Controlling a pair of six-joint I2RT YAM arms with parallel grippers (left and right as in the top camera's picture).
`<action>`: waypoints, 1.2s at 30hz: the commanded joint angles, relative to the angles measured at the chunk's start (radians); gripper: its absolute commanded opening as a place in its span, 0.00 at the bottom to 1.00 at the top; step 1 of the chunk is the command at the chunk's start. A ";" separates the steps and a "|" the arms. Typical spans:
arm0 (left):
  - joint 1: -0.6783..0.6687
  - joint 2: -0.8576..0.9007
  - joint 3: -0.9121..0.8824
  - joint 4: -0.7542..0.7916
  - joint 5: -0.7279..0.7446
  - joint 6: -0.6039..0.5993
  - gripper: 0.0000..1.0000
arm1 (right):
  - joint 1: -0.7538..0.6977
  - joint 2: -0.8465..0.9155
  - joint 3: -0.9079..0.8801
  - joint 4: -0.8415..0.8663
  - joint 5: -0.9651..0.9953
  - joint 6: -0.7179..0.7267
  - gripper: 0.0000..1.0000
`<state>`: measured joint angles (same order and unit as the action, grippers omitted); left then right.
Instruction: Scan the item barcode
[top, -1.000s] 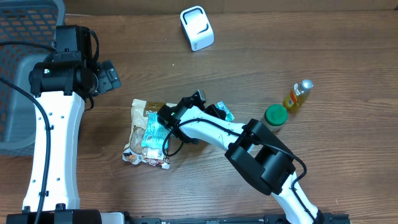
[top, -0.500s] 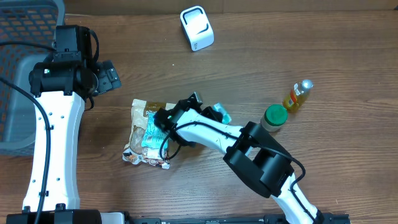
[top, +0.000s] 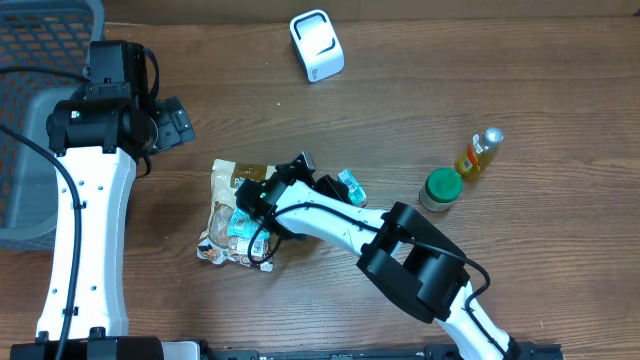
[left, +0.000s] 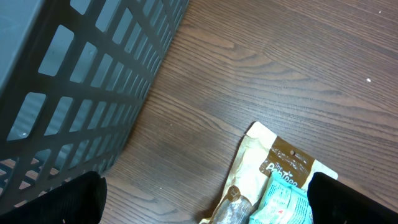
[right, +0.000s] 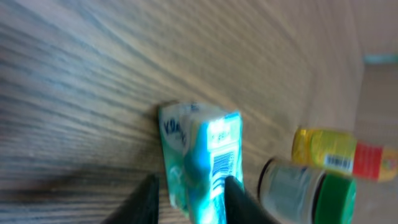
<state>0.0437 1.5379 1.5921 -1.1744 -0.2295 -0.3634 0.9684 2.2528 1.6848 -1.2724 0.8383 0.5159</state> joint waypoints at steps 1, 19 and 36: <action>0.002 -0.005 0.009 0.003 -0.013 0.012 0.99 | -0.014 -0.108 0.070 0.002 -0.014 0.016 0.54; 0.002 -0.005 0.009 0.003 -0.013 0.012 1.00 | -0.334 -0.180 0.069 -0.016 -0.691 -0.152 0.83; 0.002 -0.005 0.009 0.003 -0.013 0.012 0.99 | -0.336 -0.180 -0.053 0.079 -0.764 -0.209 0.80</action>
<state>0.0437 1.5379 1.5921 -1.1744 -0.2295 -0.3634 0.6292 2.0846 1.6653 -1.2098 0.0853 0.3244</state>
